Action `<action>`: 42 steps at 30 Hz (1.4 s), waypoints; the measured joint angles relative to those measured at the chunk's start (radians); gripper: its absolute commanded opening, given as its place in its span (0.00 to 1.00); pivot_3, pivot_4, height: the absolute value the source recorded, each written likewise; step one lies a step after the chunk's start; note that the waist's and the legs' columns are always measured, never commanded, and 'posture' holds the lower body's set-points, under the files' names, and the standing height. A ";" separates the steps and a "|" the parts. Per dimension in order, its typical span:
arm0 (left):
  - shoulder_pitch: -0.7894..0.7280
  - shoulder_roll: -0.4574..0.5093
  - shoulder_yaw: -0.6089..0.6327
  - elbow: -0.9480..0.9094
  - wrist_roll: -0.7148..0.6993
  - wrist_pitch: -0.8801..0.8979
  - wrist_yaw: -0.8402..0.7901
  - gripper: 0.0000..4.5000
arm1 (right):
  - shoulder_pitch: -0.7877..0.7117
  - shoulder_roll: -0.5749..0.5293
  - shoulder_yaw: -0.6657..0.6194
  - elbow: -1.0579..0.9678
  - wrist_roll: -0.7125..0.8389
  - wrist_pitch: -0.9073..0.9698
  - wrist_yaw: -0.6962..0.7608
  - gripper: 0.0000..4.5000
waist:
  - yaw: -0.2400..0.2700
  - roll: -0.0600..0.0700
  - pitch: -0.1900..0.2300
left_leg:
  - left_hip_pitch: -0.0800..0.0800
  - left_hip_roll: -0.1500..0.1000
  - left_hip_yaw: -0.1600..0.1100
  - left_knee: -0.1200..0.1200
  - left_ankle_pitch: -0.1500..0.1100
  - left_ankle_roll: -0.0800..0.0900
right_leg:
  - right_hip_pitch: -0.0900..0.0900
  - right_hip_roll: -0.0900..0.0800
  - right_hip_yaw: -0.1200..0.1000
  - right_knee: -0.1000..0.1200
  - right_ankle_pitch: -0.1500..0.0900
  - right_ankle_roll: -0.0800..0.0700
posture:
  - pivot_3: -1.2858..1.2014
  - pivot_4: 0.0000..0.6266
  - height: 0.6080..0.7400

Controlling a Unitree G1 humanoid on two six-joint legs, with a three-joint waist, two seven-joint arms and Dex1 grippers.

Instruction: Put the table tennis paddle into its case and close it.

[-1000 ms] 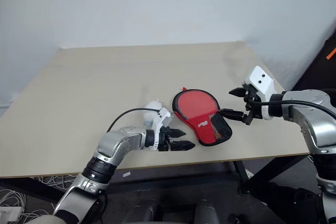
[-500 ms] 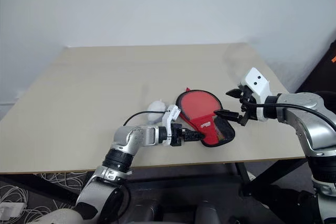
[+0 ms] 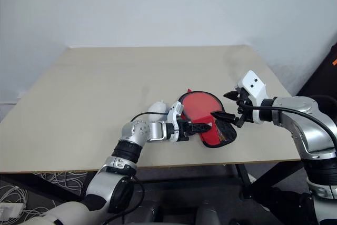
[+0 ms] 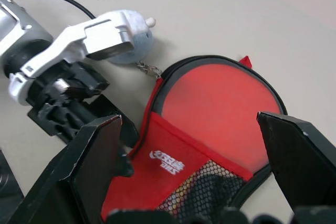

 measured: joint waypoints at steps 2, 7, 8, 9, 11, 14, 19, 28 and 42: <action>-0.010 0.000 0.014 0.017 -0.020 0.005 0.027 1.00 | 0.000 0.003 0.000 0.000 0.000 0.001 0.000 1.00 | 0.000 -0.001 -0.001 | 0.000 0.000 0.000 0.000 0.000 0.000 | 0.001 0.000 0.000 0.000 0.000 0.000 | 0.52 0.00 0.68; -0.038 -0.001 0.080 0.060 -0.093 0.039 0.132 1.00 | -0.006 0.004 0.001 0.000 -0.001 0.001 -0.001 1.00 | -0.005 -0.004 -0.003 | 0.002 0.001 -0.001 0.000 0.000 -0.001 | 0.001 0.001 -0.001 0.000 0.000 0.000 | 0.52 0.00 0.68; -0.041 -0.001 0.091 0.065 -0.104 0.045 0.147 1.00 | -0.007 0.004 0.001 0.000 -0.001 0.001 -0.001 1.00 | -0.007 -0.004 -0.004 | 0.002 0.001 -0.001 0.000 -0.001 -0.001 | 0.002 0.001 -0.001 0.000 0.000 0.000 | 0.52 0.00 0.68; -0.042 -0.001 0.101 0.068 -0.116 0.048 0.161 1.00 | -0.009 0.006 0.001 0.000 -0.001 0.001 -0.001 1.00 | -0.009 -0.004 -0.004 | 0.002 0.001 -0.001 0.000 -0.001 -0.001 | 0.002 0.001 -0.001 0.000 0.000 0.000 | 0.52 0.00 0.68; -0.044 -0.001 0.118 0.073 -0.143 0.054 0.189 1.00 | -0.011 0.006 0.002 0.000 -0.001 0.001 -0.001 1.00 | -0.010 -0.004 -0.004 | 0.002 0.001 -0.002 0.000 -0.001 -0.002 | 0.002 0.001 -0.002 0.000 0.000 0.000 | 0.52 0.00 0.68; -0.044 -0.001 0.127 0.082 -0.166 0.053 0.219 0.87 | -0.012 0.008 0.004 0.000 -0.001 0.001 -0.001 1.00 | -0.010 -0.004 -0.004 | 0.002 0.001 -0.002 0.000 -0.001 -0.002 | 0.002 0.001 -0.002 0.000 0.000 0.000 | 0.52 0.00 0.68; -0.044 -0.001 0.126 0.106 -0.168 0.044 0.270 0.45 | -0.017 0.008 0.010 0.000 -0.001 0.001 -0.001 1.00 | -0.010 -0.004 -0.004 | 0.000 0.001 -0.002 0.000 -0.001 -0.002 | -0.001 0.001 -0.002 0.000 0.000 0.000 | 0.52 0.00 0.68; -0.048 -0.001 0.117 0.110 -0.168 0.052 0.314 0.00 | -0.021 0.013 0.014 -0.001 -0.002 0.001 -0.004 1.00 | -0.010 -0.004 -0.004 | -0.001 0.001 -0.002 -0.001 -0.002 -0.003 | -0.001 0.001 -0.002 0.000 0.000 0.000 | 0.52 0.00 0.68; -0.033 0.004 0.208 -0.090 -0.207 0.324 0.434 0.00 | -0.017 0.021 0.022 -0.039 0.001 0.020 -0.031 1.00 | -0.011 -0.004 -0.003 | -0.005 0.001 -0.001 -0.002 -0.001 -0.002 | -0.007 0.001 0.000 0.000 0.000 0.000 | 0.52 0.00 0.68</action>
